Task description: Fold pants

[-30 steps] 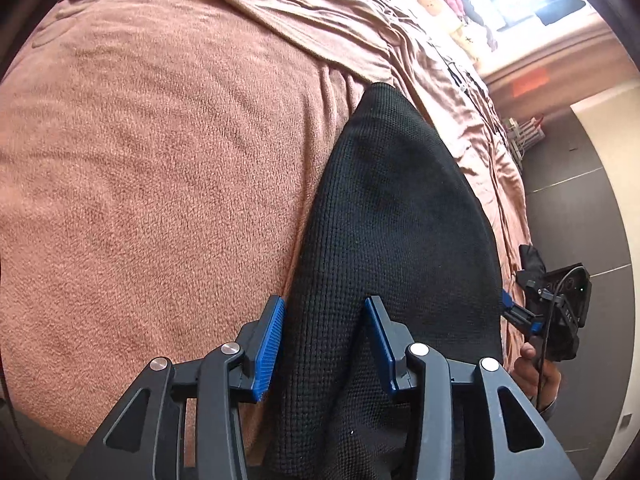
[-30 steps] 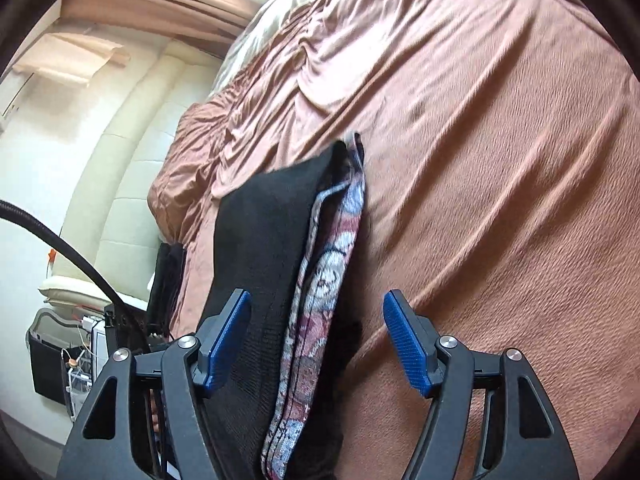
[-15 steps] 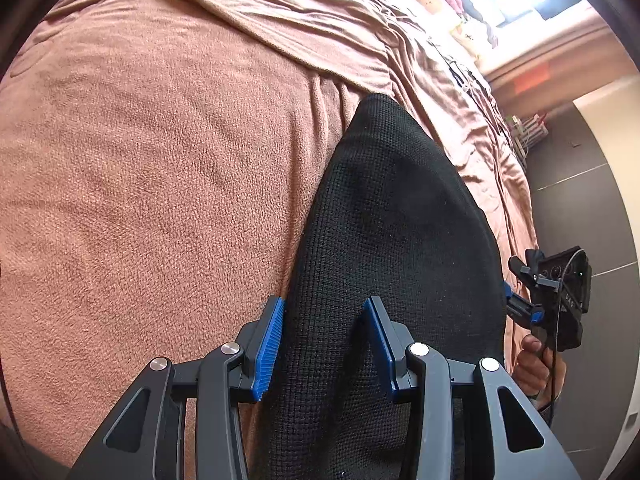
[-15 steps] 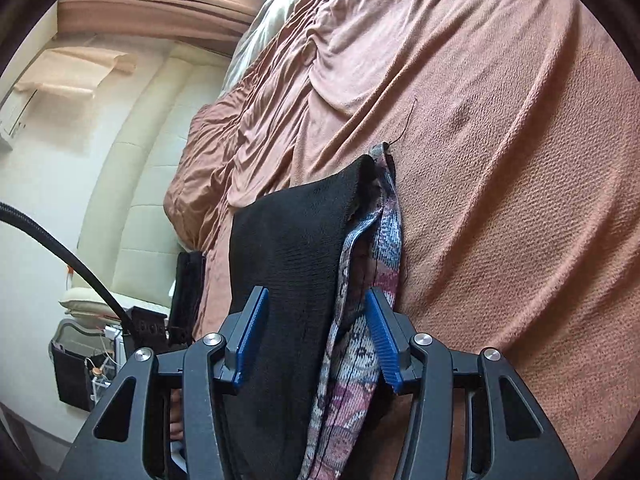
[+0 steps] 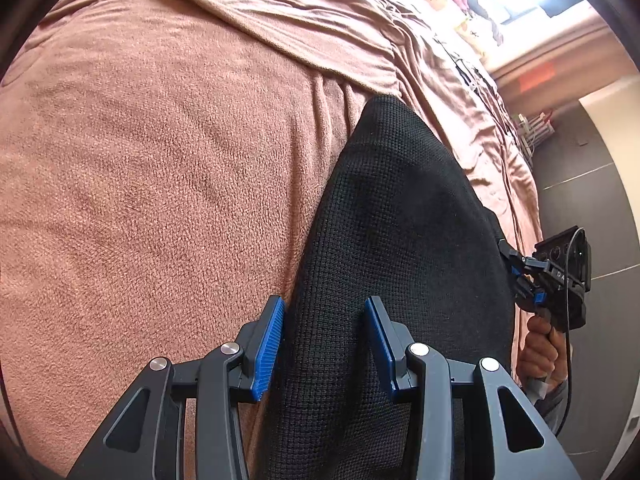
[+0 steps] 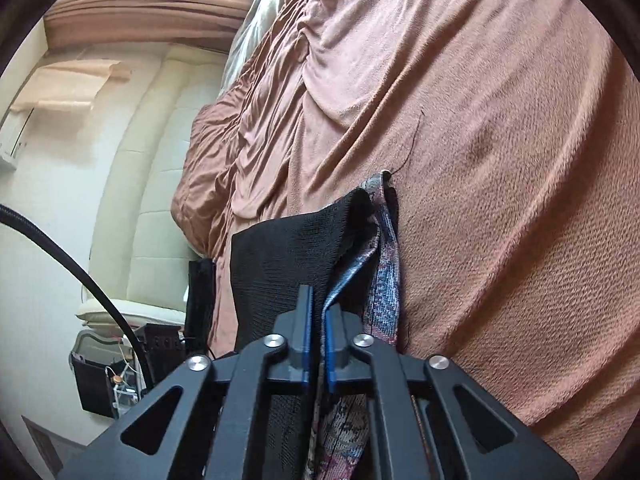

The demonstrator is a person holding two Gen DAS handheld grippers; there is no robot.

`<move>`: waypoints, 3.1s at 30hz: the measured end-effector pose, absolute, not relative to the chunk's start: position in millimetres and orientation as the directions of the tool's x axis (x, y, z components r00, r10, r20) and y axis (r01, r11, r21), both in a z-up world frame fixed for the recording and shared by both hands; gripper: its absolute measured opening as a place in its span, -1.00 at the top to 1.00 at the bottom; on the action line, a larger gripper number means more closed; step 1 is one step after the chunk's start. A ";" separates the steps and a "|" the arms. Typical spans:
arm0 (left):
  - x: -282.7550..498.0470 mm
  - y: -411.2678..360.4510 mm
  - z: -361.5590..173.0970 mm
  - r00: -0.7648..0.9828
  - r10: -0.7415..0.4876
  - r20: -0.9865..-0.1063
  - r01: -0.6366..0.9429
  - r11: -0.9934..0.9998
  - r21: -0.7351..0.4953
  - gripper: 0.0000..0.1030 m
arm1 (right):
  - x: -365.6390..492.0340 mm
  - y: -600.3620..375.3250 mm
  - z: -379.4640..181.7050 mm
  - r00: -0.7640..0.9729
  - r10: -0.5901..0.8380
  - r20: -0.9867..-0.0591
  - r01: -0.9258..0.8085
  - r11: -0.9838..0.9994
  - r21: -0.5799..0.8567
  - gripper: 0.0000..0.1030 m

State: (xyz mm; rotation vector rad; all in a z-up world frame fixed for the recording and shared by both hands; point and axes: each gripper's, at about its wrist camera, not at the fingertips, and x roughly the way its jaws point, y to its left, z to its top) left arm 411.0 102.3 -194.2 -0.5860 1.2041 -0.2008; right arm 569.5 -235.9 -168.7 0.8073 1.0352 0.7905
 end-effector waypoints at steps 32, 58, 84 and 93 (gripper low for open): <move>442.7 89.1 -201.8 0.331 -0.470 -0.818 -0.099 0.845 -0.526 0.48 | 521.9 -252.5 -131.6 0.334 0.798 -0.502 -0.123 0.565 0.816 -0.38; 457.5 70.7 -197.3 0.303 -0.387 -0.871 -0.124 0.890 -0.439 0.47 | 528.9 -241.8 -172.2 0.077 0.907 -0.413 -0.099 0.419 0.903 -0.38; 471.4 92.9 -208.6 0.334 -0.552 -0.764 -0.056 0.798 -0.600 0.47 | 531.8 -226.8 -178.0 0.169 0.894 -0.415 -0.112 0.436 0.893 0.49; 487.9 98.4 -217.5 0.314 -0.637 -0.704 -0.028 0.735 -0.678 0.47 | 531.0 -221.3 -174.8 0.161 0.893 -0.420 -0.128 0.441 0.888 0.25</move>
